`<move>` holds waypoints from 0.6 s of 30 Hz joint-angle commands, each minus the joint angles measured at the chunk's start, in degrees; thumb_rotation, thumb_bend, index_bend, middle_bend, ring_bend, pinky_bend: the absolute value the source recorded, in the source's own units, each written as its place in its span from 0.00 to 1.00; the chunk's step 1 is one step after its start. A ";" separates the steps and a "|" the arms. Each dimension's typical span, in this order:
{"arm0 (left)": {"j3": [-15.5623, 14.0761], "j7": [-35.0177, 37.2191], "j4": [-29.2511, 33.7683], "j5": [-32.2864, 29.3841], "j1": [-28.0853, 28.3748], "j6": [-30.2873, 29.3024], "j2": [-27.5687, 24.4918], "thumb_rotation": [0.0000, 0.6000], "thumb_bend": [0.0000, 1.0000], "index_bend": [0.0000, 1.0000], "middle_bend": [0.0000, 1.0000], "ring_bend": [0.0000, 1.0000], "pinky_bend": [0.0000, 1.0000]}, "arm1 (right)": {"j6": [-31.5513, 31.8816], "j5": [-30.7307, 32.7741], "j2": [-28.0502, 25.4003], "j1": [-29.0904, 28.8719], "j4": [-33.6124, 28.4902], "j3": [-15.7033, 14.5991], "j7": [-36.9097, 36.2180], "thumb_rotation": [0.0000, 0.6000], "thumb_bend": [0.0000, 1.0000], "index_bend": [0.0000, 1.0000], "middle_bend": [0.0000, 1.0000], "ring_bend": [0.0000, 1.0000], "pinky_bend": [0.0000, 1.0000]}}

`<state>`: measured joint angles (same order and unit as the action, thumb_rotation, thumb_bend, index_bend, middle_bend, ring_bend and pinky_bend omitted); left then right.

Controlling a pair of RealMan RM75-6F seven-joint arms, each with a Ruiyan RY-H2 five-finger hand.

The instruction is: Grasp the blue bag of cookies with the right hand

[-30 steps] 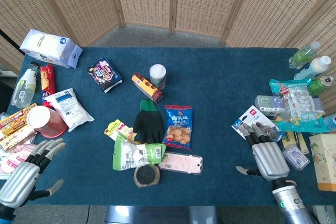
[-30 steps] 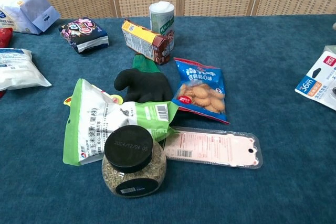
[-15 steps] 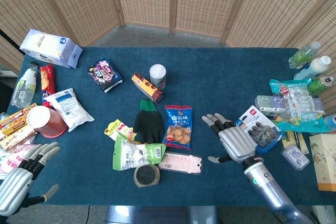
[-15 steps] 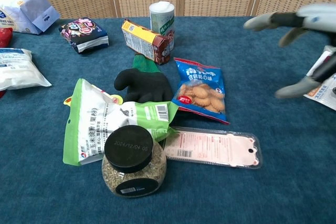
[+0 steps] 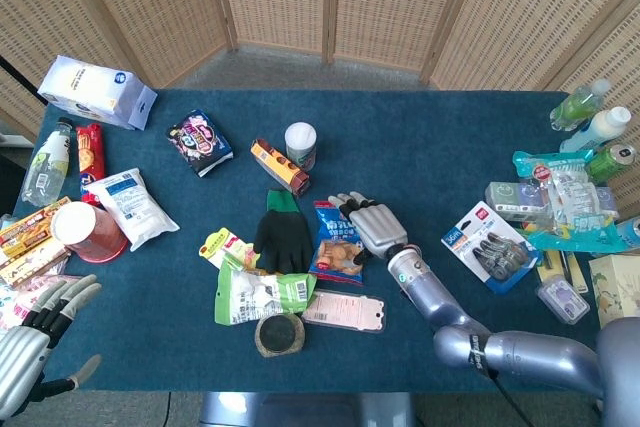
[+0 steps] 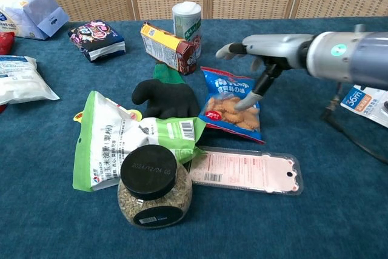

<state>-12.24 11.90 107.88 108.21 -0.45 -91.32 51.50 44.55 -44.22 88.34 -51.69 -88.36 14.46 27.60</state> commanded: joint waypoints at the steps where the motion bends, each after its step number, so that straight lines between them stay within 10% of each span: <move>1: 0.11 0.48 -0.42 -0.29 -0.10 -0.18 0.16 1.00 0.36 0.01 0.01 0.00 0.00 | -0.88 2.85 1.79 -2.18 2.03 -0.29 1.60 0.85 0.08 0.00 0.00 0.00 0.21; 9: 0.35 2.00 -1.89 -0.97 -0.35 -0.59 0.66 1.00 0.36 0.01 0.01 0.00 0.00 | -2.52 7.80 3.91 -6.95 6.05 -1.96 4.17 0.93 0.08 0.00 0.02 0.03 0.37; 12: 0.37 2.53 -2.43 -1.31 -0.53 -0.78 0.75 1.00 0.36 0.01 0.01 0.00 0.00 | -3.74 9.54 5.31 -8.79 8.44 -2.57 4.75 1.00 0.08 0.08 0.21 0.29 0.66; 18: 0.32 3.73 -3.63 -1.69 -1.34 -2.07 0.80 1.00 0.36 0.01 0.01 0.00 0.00 | -4.21 12.11 7.13 -11.40 11.82 -2.76 4.66 1.00 0.09 0.57 0.80 0.94 1.00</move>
<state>-11.90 15.52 104.36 106.60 -1.68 -93.30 52.28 39.99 -31.78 95.37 -62.96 -76.59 11.68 32.47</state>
